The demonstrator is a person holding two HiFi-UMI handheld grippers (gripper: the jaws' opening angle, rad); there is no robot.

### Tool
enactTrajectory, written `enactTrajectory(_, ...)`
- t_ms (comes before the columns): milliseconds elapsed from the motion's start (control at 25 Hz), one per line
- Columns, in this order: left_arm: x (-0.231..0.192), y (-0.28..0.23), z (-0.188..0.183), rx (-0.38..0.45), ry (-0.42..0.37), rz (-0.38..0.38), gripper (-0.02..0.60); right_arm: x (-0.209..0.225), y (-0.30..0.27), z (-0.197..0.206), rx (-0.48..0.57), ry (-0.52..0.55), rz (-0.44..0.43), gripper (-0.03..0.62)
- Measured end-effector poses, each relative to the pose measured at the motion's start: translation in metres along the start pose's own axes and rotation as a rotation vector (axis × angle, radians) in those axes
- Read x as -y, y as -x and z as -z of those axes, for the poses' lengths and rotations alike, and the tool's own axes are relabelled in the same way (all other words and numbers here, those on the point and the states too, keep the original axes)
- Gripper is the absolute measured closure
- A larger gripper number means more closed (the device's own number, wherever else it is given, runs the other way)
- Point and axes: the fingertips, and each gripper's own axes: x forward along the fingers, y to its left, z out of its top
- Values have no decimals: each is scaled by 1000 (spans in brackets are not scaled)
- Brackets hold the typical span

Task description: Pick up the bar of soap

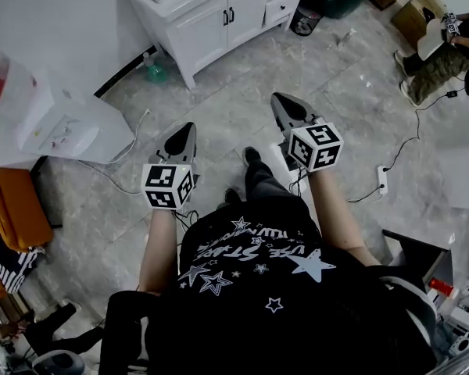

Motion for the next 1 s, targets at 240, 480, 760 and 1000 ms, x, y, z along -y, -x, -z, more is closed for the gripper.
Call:
enactTrajectory(240,-11,15,5,2,15,-10,571,-12,-3,-1,14,5,3,517)
enactTrajectory(480,-31,22,-1,23,43,-33,571,-29,-29,-4,-44,9,-78,321)
enactTrajectory(760,-59,13,-2,27,74,-85,571,-33,-71,-4,-86,15,-143,247)
enactTrajectory(1000,-89,-17,-8,7,96,-106,571,-16,-121,-12,-87,-36,-176,212)
